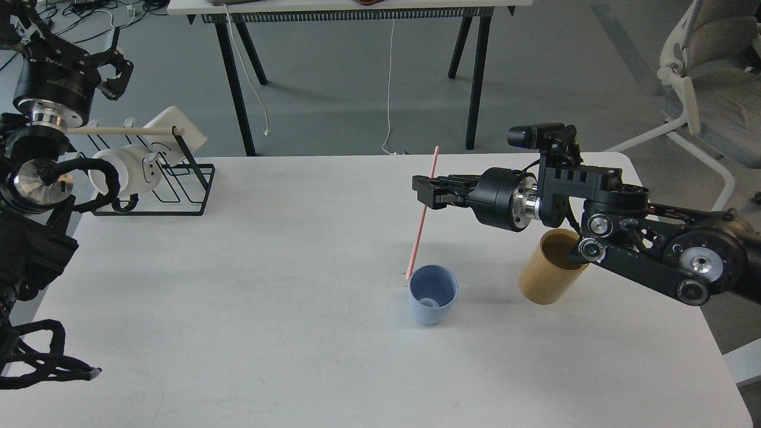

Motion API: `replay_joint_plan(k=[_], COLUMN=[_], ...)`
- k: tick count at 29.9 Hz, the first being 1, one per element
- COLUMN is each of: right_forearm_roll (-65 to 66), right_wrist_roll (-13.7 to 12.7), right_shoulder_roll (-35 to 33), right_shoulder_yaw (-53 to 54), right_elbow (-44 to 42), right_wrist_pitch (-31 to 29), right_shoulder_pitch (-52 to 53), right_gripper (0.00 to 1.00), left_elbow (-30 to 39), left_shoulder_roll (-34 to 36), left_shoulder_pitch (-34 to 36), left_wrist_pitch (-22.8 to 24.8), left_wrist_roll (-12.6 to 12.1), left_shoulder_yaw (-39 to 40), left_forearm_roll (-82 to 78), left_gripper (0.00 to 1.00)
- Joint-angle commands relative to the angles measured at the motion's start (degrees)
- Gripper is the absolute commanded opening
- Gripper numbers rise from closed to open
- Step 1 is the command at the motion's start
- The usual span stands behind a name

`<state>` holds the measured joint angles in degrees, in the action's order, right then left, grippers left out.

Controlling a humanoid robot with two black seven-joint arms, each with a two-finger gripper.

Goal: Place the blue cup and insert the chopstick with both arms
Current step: 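Carry the straw with the right gripper over the blue cup, then lower the straw into the blue cup and open the right gripper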

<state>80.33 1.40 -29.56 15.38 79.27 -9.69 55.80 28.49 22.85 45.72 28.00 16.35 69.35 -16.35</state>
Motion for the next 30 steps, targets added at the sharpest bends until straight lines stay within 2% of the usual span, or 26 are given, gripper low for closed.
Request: replay_joint_plan(k=[1,9,18,30], right_forearm_roll=[0.0,-0.35,-0.35,-0.18], right_wrist_roll=[0.01,0.01,0.01,0.01], right_shoulder_roll=[-0.32,-1.02,-7.87,-8.49], right_shoulder_yaw=[0.88,3.95,3.43,0.53], right_elbow=[0.0,0.53,5.89,6.59], right_wrist_pitch=[0.02,0.11,-0.69,-0.86], right_shoulder_pitch=[0.19,0.63,-1.13,-4.29], right_gripper=[0.01,0.01,0.01,0.02], left_elbow=[-0.01,-0.01,-0.01,-0.01], left_shoulder_roll=[0.0,0.17,0.44,0.35], left_shoulder_pitch=[-0.02,0.07,-0.02,-0.02], left_wrist_pitch=[0.0,0.0,0.0,0.0], left_wrist_roll=[0.0,0.0,-0.09,-0.09], left_shoulder_yaw=[0.0,0.0,0.0,0.0], left_forearm_roll=[0.0,0.0,0.0,0.0], left_gripper=[1.0,1.0,1.0,1.0])
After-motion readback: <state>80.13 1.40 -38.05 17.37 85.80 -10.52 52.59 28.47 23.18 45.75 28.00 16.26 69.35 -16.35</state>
